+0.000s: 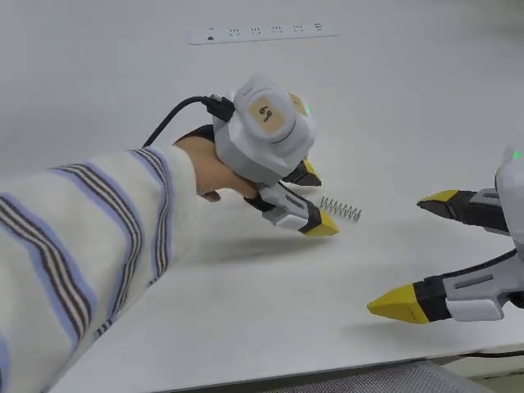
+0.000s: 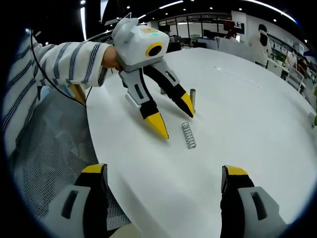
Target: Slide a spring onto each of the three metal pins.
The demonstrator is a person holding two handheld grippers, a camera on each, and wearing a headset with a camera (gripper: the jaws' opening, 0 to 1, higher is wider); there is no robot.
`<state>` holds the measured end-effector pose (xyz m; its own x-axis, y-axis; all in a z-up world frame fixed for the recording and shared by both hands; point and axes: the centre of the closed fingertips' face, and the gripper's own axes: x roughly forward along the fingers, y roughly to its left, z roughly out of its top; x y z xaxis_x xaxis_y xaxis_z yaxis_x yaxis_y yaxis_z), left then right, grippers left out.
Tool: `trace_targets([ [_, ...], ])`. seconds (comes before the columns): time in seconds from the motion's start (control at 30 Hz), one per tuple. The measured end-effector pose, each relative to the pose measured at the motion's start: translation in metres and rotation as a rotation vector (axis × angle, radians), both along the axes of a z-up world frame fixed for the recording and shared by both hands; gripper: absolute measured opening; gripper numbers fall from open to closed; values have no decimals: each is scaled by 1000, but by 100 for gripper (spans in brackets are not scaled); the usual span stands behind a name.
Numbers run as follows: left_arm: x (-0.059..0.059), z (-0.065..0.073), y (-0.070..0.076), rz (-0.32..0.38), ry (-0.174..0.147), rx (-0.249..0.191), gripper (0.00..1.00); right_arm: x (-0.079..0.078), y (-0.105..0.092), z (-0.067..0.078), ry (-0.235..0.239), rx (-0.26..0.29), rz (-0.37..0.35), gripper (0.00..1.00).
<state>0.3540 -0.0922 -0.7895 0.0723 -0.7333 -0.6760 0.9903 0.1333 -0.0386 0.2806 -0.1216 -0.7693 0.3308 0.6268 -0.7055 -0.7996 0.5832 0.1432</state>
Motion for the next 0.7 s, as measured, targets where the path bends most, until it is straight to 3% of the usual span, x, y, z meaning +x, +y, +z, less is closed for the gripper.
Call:
trace_targets([
  [0.13,0,-3,-4,-21,-12,18,31,-1,0,0,1,4,-2,93],
  [0.2,-4,-6,-5,-35,0,36,29,-3,-1,0,6,3,2,92],
  [0.43,-9,-12,0,-67,-3,73,20,-4,-4,0,9,9,-16,90],
  [0.7,-10,-13,0,-80,-18,79,9,-5,-6,-1,13,13,-21,88],
])
